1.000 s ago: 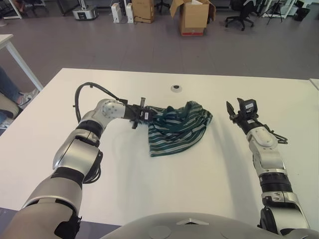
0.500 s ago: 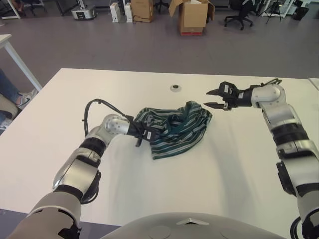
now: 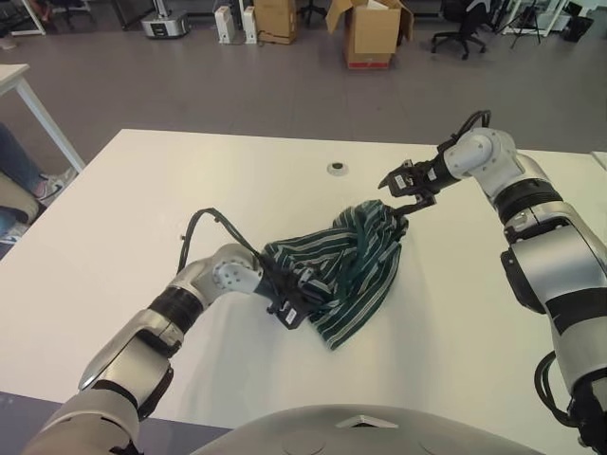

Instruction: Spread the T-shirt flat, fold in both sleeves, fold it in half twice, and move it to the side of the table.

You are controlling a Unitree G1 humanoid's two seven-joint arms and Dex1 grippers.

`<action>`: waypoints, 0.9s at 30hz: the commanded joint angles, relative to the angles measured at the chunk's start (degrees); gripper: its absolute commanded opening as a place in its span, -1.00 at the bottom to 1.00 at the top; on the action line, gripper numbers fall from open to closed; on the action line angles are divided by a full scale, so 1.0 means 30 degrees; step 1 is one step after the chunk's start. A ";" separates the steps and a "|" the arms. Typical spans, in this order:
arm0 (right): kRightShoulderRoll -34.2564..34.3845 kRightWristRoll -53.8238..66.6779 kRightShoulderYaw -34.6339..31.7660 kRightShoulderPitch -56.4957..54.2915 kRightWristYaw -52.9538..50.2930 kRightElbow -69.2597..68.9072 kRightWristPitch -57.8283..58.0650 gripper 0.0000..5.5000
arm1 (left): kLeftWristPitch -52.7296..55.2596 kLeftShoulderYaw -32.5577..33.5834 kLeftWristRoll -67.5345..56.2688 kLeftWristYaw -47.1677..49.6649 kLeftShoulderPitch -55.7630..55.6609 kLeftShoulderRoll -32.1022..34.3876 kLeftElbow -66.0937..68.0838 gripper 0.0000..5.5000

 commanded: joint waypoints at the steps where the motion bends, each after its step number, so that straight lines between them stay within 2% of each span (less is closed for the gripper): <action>1: 0.0614 0.0003 -0.0157 -0.0927 0.0851 0.0170 -0.0652 0.17 | 0.0144 -0.1782 0.1413 -0.1066 0.0974 0.0647 0.0087 -1.00; 5: 0.1109 -0.0108 0.0022 -0.0502 0.1647 0.0162 -0.1284 0.17 | 0.0164 -0.2178 0.1310 -0.0991 0.0702 0.0722 -0.0078 -1.00; 12: 0.1478 -0.0460 0.0460 0.0157 0.2665 0.0276 -0.1684 -0.31 | 0.0335 -0.2533 0.0961 -0.0970 0.0727 0.0939 -0.0427 -1.00; 21: 0.0200 -0.0141 -0.0055 0.1863 0.4152 -0.0006 -0.1702 -0.97 | 0.1188 -0.1942 -0.0753 -0.0971 0.0715 0.1488 -0.0008 -1.00; 24: -0.0475 0.1080 -0.1218 0.2693 0.4125 -0.0887 -0.1840 -1.00 | 0.1893 -0.0887 -0.0897 -0.0273 0.0089 0.1770 0.0853 -1.00; 27: -0.0837 0.3824 -0.3126 0.4307 0.4465 -0.3676 -0.0656 -1.00 | 0.3058 0.0482 -0.2068 0.0104 -0.0025 0.1916 0.0914 -1.00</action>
